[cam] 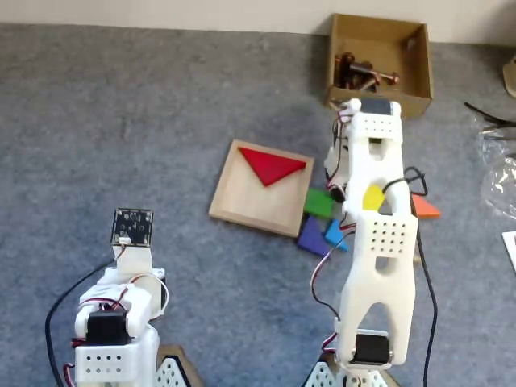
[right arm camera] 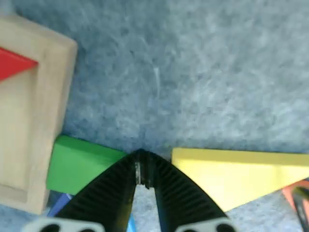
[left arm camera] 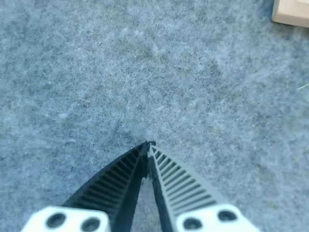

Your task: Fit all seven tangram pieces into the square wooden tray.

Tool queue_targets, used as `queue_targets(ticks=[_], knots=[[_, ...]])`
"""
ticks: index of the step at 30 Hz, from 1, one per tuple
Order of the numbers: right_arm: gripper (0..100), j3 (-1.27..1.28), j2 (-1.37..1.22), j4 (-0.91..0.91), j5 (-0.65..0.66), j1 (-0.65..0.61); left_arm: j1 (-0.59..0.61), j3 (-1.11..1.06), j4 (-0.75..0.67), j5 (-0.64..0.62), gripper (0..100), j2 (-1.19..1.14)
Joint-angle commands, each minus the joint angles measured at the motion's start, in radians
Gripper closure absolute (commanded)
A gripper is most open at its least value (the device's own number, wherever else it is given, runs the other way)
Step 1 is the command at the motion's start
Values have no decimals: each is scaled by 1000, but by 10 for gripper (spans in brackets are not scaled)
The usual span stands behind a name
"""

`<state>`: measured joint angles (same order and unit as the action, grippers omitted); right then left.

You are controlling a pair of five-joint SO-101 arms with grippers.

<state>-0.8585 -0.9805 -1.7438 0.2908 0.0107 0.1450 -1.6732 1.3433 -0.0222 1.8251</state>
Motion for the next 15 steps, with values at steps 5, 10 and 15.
queue_targets(ticks=[5,10,15], knots=[[993,15,21,-21,12,96,13,-22,3,6,993,5],[993,15,21,-21,12,156,13,-22,3,6,993,5],[993,16,19,-21,12,217,13,-22,3,5,993,5]])
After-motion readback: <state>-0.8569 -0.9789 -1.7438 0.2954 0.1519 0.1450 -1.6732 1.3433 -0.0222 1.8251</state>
